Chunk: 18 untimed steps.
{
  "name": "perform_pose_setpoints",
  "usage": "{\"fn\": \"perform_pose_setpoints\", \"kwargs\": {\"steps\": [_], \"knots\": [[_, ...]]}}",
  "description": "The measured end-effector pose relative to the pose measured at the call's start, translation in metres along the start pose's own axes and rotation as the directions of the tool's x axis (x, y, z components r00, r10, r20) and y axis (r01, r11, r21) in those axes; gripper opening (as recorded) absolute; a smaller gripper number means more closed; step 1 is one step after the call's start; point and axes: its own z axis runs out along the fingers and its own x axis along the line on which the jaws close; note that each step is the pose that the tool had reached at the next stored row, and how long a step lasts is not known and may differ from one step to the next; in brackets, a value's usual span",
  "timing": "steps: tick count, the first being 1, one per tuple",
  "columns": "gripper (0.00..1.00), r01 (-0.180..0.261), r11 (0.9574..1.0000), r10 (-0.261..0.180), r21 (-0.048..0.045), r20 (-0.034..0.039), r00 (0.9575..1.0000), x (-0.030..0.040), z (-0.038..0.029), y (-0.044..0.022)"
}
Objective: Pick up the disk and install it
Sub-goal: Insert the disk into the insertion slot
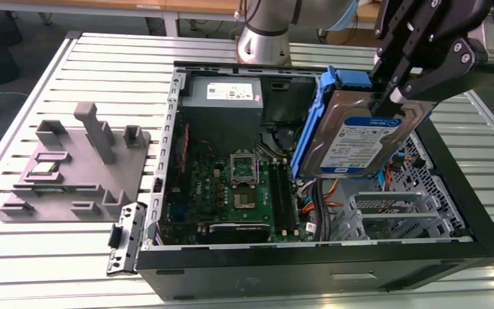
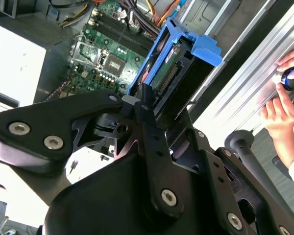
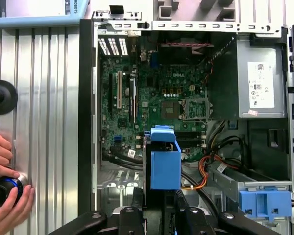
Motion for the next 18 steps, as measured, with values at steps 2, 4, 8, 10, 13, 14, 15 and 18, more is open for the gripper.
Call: {"fn": "perform_pose_setpoints", "kwargs": {"steps": [2, 4, 8, 10, 13, 14, 15, 18], "knots": [[0.35, 0.000, 1.0000, 0.000, 0.0000, 0.0000, 1.0000, 0.0000, 0.0000, -0.0004], [0.35, 0.000, 1.0000, 0.000, 0.0000, 0.0000, 1.0000, 0.0000, -0.0001, -0.0004], [0.35, 0.000, 1.0000, 0.000, 0.0000, 0.0000, 1.0000, 0.0000, 0.0000, -0.0006], [0.35, 0.000, 1.0000, 0.000, -0.0001, 0.0000, 1.0000, 0.0000, -0.0001, -0.0006], [0.35, 0.000, 1.0000, 0.000, -0.0001, 0.0000, 1.0000, 0.0000, -0.0001, -0.0014], [0.35, 0.000, 1.0000, 0.000, -0.0001, 0.0000, 1.0000, 0.0000, -0.0001, -0.0020], [0.35, 0.000, 1.0000, 0.000, -0.0001, 0.0000, 1.0000, 0.0000, -0.0002, -0.0028], [0.35, 0.000, 1.0000, 0.000, -0.0001, 0.0000, 1.0000, -0.0001, -0.0003, -0.0060]]}}
